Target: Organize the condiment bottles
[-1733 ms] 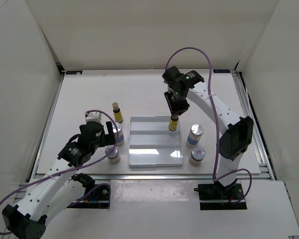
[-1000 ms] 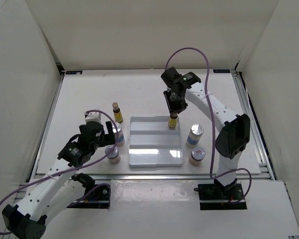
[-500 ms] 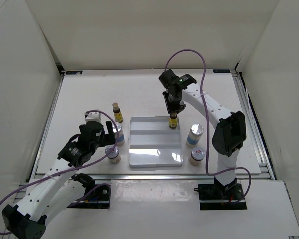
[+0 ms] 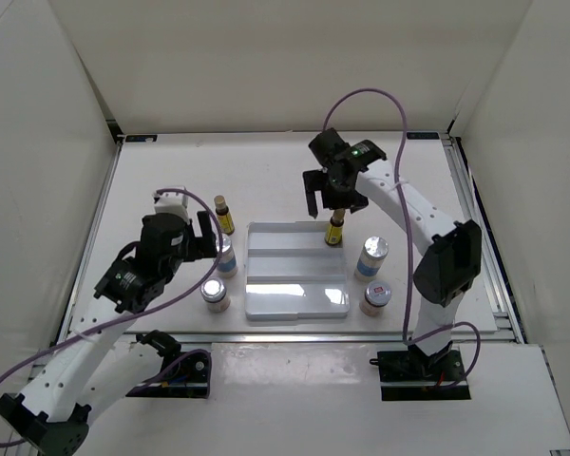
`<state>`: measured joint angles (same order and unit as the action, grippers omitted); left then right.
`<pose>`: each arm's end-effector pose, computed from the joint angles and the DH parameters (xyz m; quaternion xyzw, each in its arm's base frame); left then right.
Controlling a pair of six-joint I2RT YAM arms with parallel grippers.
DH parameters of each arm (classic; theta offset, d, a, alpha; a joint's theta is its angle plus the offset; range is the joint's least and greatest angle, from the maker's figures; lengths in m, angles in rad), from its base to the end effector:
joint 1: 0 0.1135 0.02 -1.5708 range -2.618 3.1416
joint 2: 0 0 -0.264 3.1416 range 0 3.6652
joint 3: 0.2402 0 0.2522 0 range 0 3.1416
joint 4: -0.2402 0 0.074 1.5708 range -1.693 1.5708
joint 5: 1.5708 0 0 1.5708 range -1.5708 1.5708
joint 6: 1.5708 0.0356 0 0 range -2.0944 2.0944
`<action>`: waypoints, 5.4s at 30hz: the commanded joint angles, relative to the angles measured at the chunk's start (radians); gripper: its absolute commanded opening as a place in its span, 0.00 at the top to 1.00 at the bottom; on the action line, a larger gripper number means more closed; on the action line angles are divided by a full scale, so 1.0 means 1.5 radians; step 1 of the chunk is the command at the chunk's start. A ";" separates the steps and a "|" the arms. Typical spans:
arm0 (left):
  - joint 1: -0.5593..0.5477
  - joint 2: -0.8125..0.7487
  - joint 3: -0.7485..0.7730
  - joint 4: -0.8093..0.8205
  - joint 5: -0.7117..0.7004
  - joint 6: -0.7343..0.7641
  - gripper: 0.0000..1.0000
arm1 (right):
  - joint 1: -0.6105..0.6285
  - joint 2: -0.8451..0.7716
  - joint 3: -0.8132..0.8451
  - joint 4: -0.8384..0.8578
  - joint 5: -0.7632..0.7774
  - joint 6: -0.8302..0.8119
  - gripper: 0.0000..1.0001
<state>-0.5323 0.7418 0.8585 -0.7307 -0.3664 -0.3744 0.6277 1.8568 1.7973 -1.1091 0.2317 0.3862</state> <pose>0.1351 -0.0648 0.3182 -0.0148 0.8768 -0.0529 0.4778 0.3165 0.2195 0.3121 -0.0943 0.9690 -0.0027 0.2284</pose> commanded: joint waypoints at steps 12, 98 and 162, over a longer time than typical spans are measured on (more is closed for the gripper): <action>0.062 0.372 0.318 0.006 0.193 0.022 0.00 | -0.037 -0.082 0.220 -0.083 -0.016 -0.054 0.00; 0.065 0.564 0.572 -0.004 0.084 0.035 0.89 | -0.218 -0.080 0.156 -0.132 -0.258 -0.089 0.00; 0.065 0.538 0.468 -0.010 0.096 0.023 0.00 | -0.191 -0.243 -0.234 -0.114 -0.190 -0.074 0.00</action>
<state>-0.4465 1.6176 1.5913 -0.7254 -0.2344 -0.3260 0.3317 1.5120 1.4616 -1.3281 -0.0734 0.2588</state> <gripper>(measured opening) 0.998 0.996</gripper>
